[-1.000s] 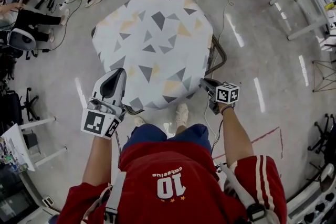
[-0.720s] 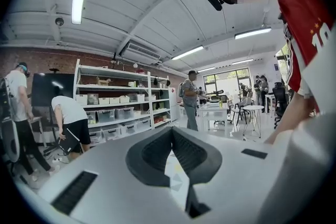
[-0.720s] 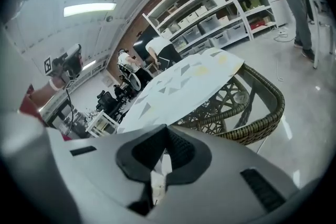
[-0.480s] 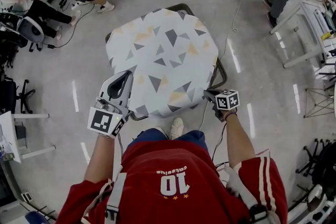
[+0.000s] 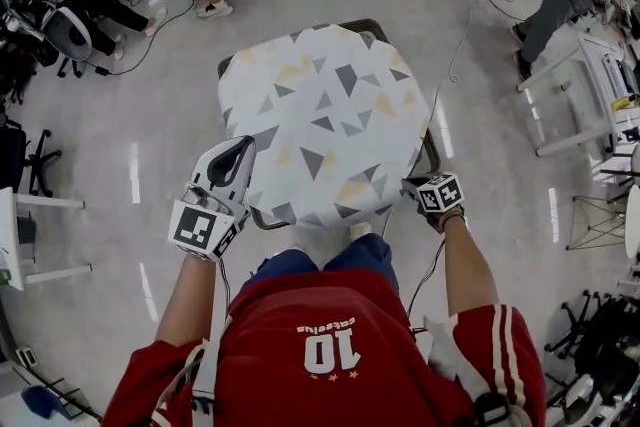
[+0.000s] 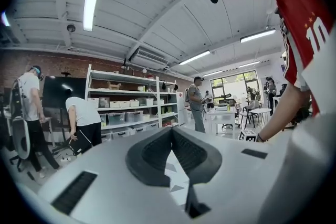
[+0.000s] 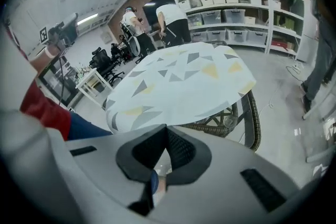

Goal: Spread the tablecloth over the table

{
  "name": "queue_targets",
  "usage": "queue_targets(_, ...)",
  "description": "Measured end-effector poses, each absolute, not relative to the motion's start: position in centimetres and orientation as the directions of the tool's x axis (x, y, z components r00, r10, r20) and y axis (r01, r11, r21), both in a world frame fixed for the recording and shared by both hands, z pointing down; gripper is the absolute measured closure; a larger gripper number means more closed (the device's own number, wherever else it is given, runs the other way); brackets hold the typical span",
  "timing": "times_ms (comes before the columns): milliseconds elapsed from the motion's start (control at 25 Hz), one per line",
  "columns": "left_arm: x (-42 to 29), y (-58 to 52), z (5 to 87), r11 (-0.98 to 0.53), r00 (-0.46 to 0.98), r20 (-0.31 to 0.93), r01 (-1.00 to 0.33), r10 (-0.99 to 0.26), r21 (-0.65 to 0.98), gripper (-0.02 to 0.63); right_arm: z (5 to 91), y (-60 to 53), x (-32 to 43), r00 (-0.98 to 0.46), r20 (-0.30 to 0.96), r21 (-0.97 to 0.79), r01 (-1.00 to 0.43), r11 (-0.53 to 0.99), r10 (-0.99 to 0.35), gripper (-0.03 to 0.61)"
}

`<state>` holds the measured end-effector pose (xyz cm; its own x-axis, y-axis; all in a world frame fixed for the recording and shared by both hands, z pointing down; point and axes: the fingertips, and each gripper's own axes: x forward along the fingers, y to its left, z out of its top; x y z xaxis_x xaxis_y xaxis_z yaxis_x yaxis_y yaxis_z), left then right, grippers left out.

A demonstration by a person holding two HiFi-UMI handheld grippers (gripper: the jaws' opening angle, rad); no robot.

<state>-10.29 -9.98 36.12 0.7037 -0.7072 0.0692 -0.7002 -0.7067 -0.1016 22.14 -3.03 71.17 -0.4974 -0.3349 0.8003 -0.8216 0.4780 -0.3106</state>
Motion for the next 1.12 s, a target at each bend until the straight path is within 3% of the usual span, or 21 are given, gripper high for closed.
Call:
queue_targets(400,-6.5,-13.1,35.2,-0.65,0.65,0.038,-0.753,-0.759,-0.103,0.606,71.1,-7.8,27.0,-0.426,0.884,-0.2,-0.717,0.668,-0.193,0.566)
queue_targets(560,-11.0,-13.0,36.6,-0.753,0.756,0.024,-0.647,-0.654,-0.12,0.606,73.0,-4.9,21.7,-0.365,0.896,-0.155,-0.792,0.59,-0.255,0.566)
queue_targets(680,-12.1,-12.5,37.4,-0.751,0.754,0.032,-0.647,-0.656,-0.132,0.607,73.6,-5.3,21.3,-0.349,0.894,-0.134,-0.807,0.574,-0.281,0.566)
queue_targets(880,-6.6,-12.4,37.1,-0.478,0.475,0.058,-0.874,-0.878,-0.085,0.606,72.2,-16.7,30.2,-0.375,0.914,-0.125,-0.621,0.774,-0.154,0.565)
queue_targets(1120,-4.9,-13.0,37.2,-0.441,0.437,0.056,-0.894,-0.898,-0.08,0.606,72.6,-19.4,31.9,-0.342,0.922,-0.068,-0.601,0.797,-0.18,0.565)
